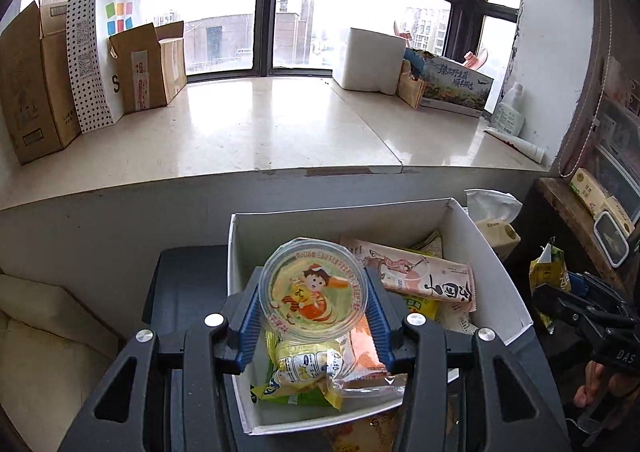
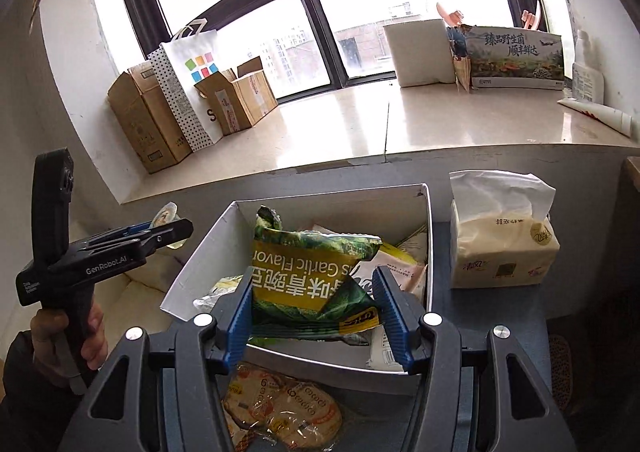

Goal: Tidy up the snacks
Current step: 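Carry the pea bag and jelly cup into the box and open both tools, then grasp the small clear jelly cup with the right tool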

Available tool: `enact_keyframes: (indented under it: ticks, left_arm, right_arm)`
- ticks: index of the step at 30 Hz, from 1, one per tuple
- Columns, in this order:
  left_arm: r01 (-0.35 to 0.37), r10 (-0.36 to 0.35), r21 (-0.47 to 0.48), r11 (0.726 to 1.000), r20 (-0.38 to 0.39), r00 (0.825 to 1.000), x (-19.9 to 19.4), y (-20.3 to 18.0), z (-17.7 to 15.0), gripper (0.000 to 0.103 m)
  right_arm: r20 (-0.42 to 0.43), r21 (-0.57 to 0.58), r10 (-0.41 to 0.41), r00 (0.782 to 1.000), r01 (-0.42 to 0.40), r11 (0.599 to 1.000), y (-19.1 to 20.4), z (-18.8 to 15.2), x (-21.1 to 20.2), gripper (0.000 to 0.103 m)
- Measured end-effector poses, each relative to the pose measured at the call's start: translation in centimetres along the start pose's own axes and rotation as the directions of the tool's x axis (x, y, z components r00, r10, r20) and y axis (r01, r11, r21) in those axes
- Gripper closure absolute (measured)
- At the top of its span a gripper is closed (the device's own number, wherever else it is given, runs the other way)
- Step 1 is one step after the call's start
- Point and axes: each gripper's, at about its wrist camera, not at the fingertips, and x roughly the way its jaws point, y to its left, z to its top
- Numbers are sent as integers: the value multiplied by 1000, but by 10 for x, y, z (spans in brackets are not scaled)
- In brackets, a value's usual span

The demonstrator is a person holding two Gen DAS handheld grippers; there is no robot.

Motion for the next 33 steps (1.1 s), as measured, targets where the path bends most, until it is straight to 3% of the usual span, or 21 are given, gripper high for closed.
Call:
enact_keyframes:
  ticks: [1,2,3,4,5,14,20,25,30,33]
  left_arm:
    - [0,0,-6,1000,-13,1000,7,1,1,51]
    - [0,-1,-9,1000,-23,1000,13,2,3,42]
    - [0,-1,-6,1000,-36,999,18,2,3,32]
    - [-8,8,-7,1000,-48,999,23,3,3,8]
    - [-15,15,-12,1000,-45,999,24,3,2,0]
    - [-22,21,-20,1000,-57,998,26,4,-11,0]
    - [-25,25,-4,1000,-41,999,10,4,-18,0]
    - [-41,42,29,999,-15,999,-11,2,-28,0]
    - [-55,54,38,998,16,998,-43,2,-45,0]
    - [-15,14,33,999,32,999,-67,1,-60,0]
  right_arm:
    - [-14,10,12,1000,-12,1000,-3,1,5,40]
    - [-33,24,27,999,-26,999,-6,2,10,35]
    - [-51,37,37,998,-35,999,-8,2,15,16]
    - [-56,49,25,998,-23,999,-10,2,17,7]
    - [-46,57,13,999,-10,998,-11,1,16,2]
    - [-31,35,3,1000,-2,999,-13,-7,11,0]
    - [-41,47,54,998,-53,998,-11,-15,7,0]
    - [-35,24,37,999,-36,999,-4,-22,1,0]
    - [-23,18,75,997,-75,997,3,-33,-11,0]
    - [-11,-7,93,996,-93,996,11,-45,-24,0]
